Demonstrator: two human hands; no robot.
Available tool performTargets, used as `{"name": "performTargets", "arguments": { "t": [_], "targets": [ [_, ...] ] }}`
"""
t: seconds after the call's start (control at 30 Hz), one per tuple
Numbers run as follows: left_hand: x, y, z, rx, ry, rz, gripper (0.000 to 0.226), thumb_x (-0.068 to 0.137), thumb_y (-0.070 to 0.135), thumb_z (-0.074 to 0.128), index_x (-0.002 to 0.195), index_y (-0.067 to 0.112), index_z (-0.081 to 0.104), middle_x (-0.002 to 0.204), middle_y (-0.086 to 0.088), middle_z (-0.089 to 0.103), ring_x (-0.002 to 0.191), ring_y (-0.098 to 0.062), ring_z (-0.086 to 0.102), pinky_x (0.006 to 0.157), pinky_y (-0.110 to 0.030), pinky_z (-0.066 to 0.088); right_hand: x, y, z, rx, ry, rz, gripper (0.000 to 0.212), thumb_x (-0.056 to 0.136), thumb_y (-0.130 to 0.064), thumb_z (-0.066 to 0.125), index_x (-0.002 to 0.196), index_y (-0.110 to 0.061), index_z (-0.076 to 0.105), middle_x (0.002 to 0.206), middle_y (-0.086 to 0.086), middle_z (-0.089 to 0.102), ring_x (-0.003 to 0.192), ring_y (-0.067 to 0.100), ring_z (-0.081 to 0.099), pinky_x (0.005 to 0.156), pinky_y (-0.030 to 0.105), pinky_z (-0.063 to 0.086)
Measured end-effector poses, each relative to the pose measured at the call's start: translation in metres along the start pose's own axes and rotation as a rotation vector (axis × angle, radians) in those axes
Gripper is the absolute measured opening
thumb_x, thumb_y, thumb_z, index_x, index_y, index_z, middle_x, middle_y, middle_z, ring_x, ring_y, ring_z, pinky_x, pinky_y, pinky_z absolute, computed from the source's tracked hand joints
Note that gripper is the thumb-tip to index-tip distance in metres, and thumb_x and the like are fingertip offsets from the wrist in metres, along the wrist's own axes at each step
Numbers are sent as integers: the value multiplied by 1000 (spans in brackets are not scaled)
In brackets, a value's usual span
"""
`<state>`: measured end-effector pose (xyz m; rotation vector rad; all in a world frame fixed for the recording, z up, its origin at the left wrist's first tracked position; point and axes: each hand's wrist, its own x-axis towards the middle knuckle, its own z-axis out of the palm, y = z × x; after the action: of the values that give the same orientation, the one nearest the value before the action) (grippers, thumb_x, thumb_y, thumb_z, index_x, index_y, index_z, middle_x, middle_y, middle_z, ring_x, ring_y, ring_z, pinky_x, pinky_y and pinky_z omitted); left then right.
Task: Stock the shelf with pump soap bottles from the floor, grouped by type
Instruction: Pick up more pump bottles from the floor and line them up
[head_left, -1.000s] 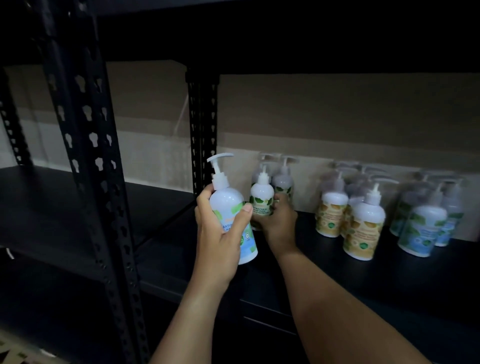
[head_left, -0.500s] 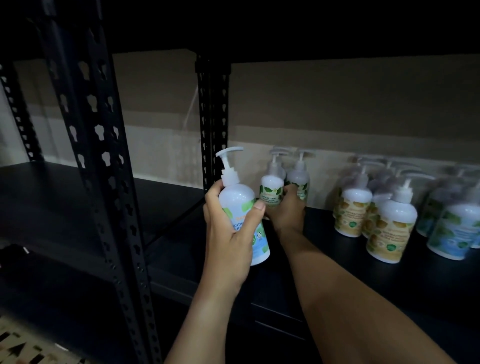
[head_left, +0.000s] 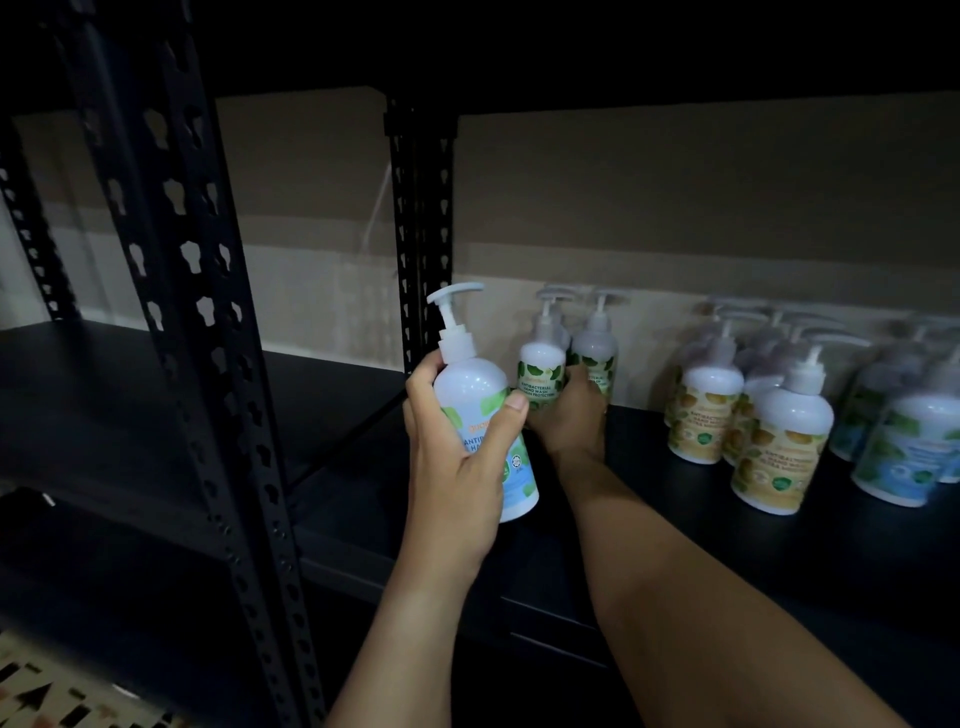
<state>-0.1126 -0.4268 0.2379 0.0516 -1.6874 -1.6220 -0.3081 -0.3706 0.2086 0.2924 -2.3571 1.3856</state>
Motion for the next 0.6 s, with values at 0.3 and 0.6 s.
{"name": "performTargets", "arguments": {
  "t": [0.3,0.6],
  "targets": [
    [-1,0,4,5,-10,3,60,83,49,73,135,47,44,136,-1,57,116,-16,66,103,-47,54,-3,3,-3,32,-37,37,58,67,-24,92,111,-12,56,108,10,70,97,28,69,85,42,59],
    [-2,-1,6,-8,-39,29,59,83,47,74,134,47,44,137,-3,57,115,-16,66,103,-46,55,-5,0,-8,-3,-70,9,52,75,-20,87,112,-6,54,111,16,69,100,31,68,84,40,56]
  ]
}}
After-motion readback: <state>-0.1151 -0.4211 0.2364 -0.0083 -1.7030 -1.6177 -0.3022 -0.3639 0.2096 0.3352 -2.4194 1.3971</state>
